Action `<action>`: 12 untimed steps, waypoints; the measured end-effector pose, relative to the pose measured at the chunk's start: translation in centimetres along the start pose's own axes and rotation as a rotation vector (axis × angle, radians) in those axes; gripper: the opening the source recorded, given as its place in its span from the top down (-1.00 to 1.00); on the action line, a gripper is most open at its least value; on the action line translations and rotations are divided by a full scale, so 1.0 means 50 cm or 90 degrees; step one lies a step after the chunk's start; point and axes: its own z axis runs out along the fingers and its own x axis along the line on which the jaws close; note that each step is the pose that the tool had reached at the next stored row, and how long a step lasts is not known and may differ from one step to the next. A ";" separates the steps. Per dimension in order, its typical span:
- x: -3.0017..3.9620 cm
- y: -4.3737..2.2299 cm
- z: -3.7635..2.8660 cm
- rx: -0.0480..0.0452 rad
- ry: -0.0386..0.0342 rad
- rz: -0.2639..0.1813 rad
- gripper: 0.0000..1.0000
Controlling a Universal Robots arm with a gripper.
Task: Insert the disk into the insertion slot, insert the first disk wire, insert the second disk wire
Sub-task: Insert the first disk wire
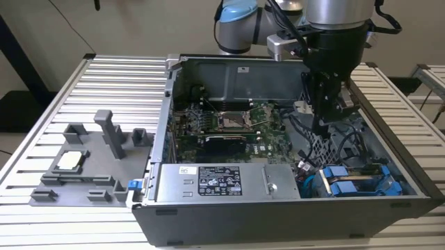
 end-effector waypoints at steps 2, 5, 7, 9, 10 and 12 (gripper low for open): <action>-0.005 -0.001 -0.003 -0.0095 0.0375 -0.008 0.44; -0.007 -0.001 -0.002 -0.0027 0.0322 -0.006 0.44; -0.007 -0.001 -0.002 0.0034 0.0201 -0.003 0.44; -0.007 -0.001 -0.001 0.0073 0.0098 -0.001 0.44; -0.007 0.000 -0.001 0.0075 0.0076 -0.001 0.44; -0.006 0.000 -0.001 0.0080 0.0021 0.000 0.44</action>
